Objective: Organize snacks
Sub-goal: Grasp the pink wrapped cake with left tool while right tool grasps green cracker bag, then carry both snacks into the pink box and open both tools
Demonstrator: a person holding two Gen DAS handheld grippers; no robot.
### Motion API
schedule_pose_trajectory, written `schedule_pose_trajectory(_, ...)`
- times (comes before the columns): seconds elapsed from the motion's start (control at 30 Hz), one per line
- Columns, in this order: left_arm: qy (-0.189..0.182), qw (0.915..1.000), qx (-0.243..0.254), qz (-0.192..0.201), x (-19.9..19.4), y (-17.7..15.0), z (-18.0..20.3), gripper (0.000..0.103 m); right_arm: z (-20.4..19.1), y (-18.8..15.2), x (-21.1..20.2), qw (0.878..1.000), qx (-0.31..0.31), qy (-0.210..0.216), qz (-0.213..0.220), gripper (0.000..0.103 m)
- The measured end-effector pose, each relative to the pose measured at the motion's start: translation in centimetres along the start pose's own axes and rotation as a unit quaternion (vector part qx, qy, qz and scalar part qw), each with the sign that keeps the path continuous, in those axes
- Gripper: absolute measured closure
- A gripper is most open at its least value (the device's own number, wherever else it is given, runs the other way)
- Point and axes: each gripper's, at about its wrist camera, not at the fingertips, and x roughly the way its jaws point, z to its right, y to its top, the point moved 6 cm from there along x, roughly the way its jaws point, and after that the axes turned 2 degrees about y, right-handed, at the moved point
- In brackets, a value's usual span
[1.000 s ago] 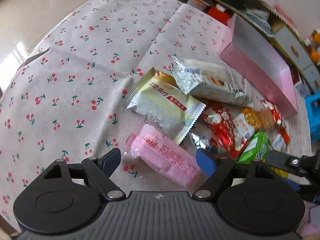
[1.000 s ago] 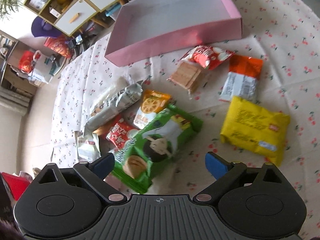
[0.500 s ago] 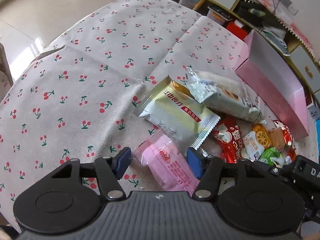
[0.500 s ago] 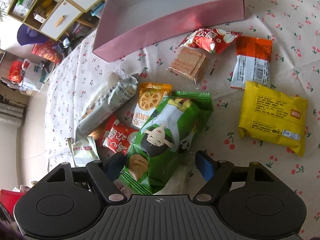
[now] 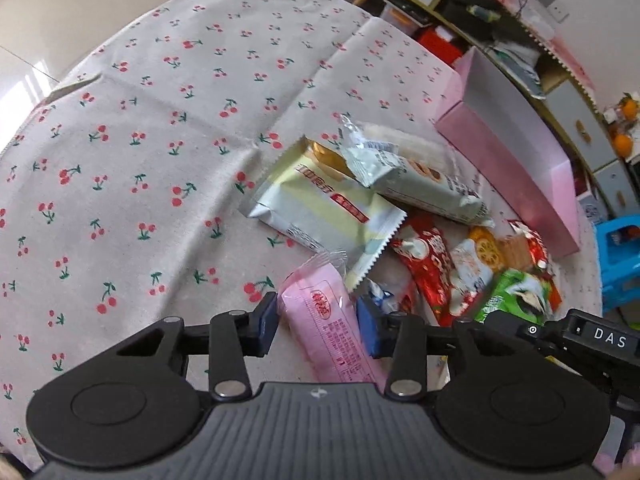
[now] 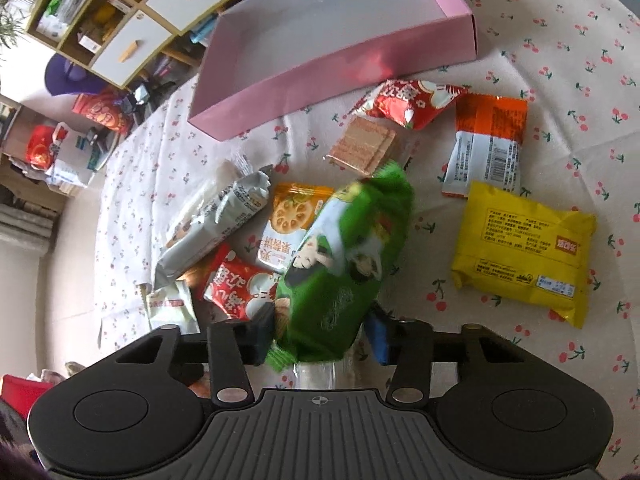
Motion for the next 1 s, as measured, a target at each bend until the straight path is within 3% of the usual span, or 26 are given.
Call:
schedule_pose_trajectory(0.37, -0.043, 0.9988, 0.020, 0.007, -1.5, 0.3, 1.7, 0.065, 0.3, 0.7, -2.4, 0.999, 0.014, 0.035, 0.019, 0.063)
schedule_pose_trajectory(0.77, -0.082, 0.9965, 0.001, 0.018, -2.2, 2.4, 4.1, 0.066, -0.1, 3.8, -5.4, 0.994, 0.033, 0.071, 0.071, 0.063)
schedule_pose_trajectory(1.0, -0.080, 0.9962, 0.006, 0.032, -1.6, 4.5, 6.4, 0.066, -0.4, 6.1, -6.0, 0.992, 0.033, 0.077, 0.096, 0.063)
